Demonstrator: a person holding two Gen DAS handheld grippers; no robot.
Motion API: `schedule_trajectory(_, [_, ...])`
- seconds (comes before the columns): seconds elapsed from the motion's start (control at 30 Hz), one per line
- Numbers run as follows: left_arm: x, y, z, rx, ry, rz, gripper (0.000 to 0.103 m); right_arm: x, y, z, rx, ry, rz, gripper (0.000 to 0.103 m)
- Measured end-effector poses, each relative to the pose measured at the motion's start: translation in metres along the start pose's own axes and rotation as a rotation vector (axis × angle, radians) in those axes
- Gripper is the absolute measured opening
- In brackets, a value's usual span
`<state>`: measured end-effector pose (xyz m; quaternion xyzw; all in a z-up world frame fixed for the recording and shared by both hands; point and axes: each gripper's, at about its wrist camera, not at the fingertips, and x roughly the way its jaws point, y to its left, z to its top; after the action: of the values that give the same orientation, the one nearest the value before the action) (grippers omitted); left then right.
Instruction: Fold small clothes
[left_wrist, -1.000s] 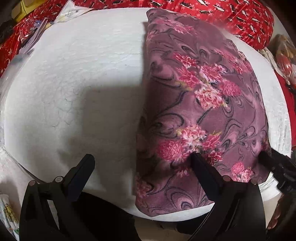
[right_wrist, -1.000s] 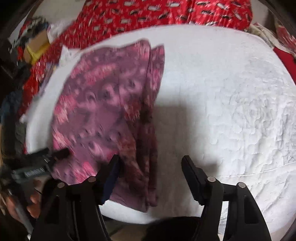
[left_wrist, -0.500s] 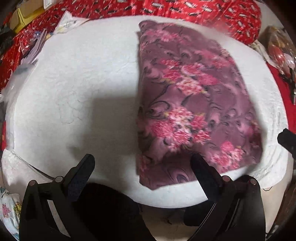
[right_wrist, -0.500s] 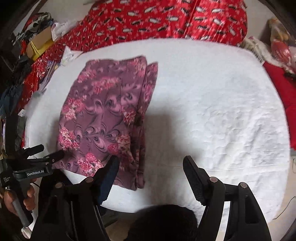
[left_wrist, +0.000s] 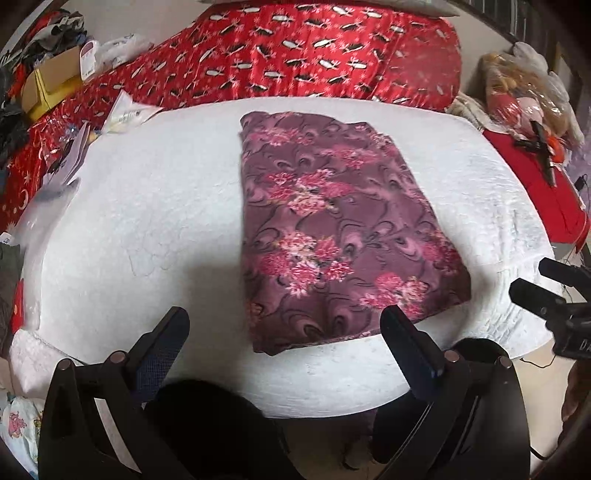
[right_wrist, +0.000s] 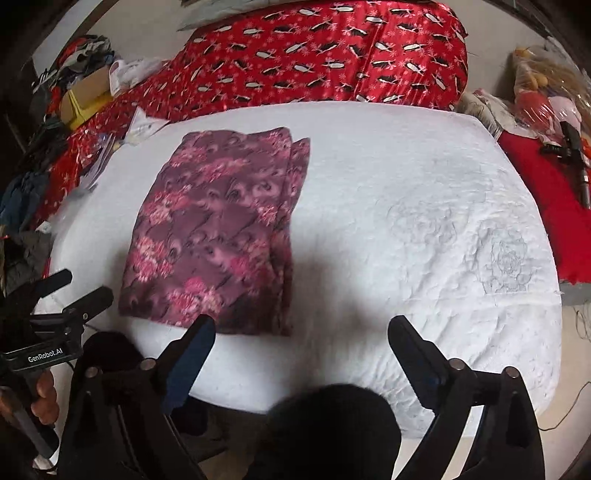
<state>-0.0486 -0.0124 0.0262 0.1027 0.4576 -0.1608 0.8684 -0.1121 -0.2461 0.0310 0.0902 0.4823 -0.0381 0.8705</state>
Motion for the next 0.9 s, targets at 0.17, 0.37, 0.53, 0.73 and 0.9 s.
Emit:
schedule_trajectory(0.17, [-0.007,-0.002,-0.005,-0.003,-0.028,0.009,0.103,-0.017,0.018,-0.005,-0.057,-0.079,-0.058,0.102])
schedule_trajectory(0.37, [-0.011,0.0,-0.013,-0.009,-0.043,0.027,0.103,-0.026,0.023,-0.008,-0.079,-0.111,-0.081,0.103])
schedule_trajectory(0.53, [-0.016,0.001,-0.015,-0.021,-0.051,0.033,0.103,-0.032,0.026,-0.011,-0.071,-0.127,-0.094,0.103])
schedule_trajectory(0.73, [-0.018,-0.001,-0.015,-0.027,-0.062,0.047,0.103,-0.04,0.028,-0.012,-0.082,-0.173,-0.128,0.103])
schedule_trajectory(0.9, [-0.019,-0.004,-0.015,-0.027,-0.063,0.05,0.103,-0.044,0.023,-0.01,-0.082,-0.185,-0.138,0.103])
